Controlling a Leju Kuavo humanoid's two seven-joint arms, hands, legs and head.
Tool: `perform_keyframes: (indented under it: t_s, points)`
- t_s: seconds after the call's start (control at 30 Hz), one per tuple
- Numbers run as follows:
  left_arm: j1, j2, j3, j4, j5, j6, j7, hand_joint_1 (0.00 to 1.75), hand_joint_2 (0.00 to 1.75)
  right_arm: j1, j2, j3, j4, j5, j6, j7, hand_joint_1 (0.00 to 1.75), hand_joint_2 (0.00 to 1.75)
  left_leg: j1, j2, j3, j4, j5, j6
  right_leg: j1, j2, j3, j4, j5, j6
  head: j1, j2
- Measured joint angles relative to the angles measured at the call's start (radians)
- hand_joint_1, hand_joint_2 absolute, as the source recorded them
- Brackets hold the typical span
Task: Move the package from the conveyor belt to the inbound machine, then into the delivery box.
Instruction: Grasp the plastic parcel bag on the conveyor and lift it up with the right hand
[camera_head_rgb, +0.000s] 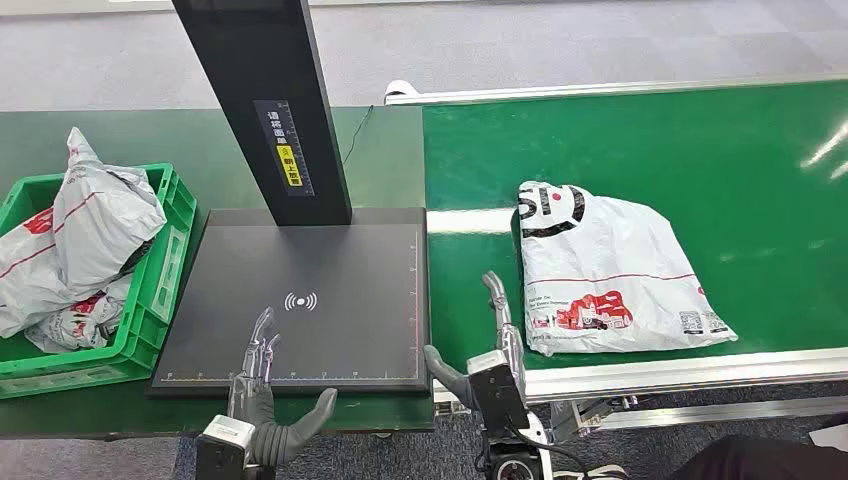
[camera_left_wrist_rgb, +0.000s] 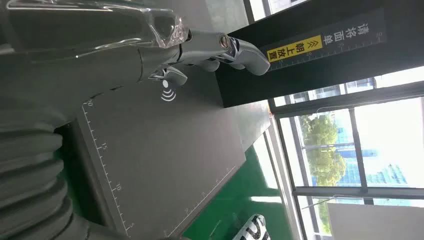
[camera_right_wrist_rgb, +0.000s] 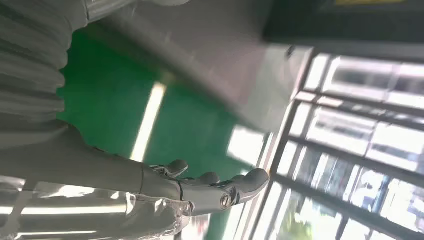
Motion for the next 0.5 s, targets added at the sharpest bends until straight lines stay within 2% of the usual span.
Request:
perform_keyframes:
  t_s: [0.07,0.17,0.37,0.5]
  points:
    - [-0.004,0.000,0.000,0.002,0.002,-0.003,-0.001,0.00,1.75,-0.019,-0.014,-0.018,-0.002,0.029,0.002,0.038,0.00,1.75,0.000,0.000,0.000,0.000,0.000,0.000,0.000,0.000,0.000,0.000,0.000,0.000,0.000,0.000]
    - [-0.018,0.000,0.000,0.012,0.017,-0.011,-0.009,0.00,1.75,-0.121,-0.080,-0.104,0.055,0.069,0.004,0.106,0.00,1.75,-0.001,0.000,0.000,0.000,0.001,0.001,-0.001,0.000,0.002,0.000,0.001,0.001,0.000,0.000]
    - [-0.047,0.003,-0.002,0.040,0.044,-0.020,-0.022,0.00,1.75,-0.461,-0.271,-0.320,0.429,0.103,-0.009,0.172,0.00,1.75,-0.006,-0.001,0.002,0.001,0.004,0.007,-0.006,-0.002,0.003,0.000,0.005,0.005,0.000,0.000]
    - [-0.056,0.003,-0.003,0.052,0.046,-0.020,-0.023,0.00,1.75,-0.561,-0.327,-0.378,0.566,0.111,-0.017,0.178,0.00,1.75,-0.005,-0.002,0.001,0.001,0.004,0.007,-0.005,-0.002,0.003,0.000,0.005,0.005,0.000,0.000]
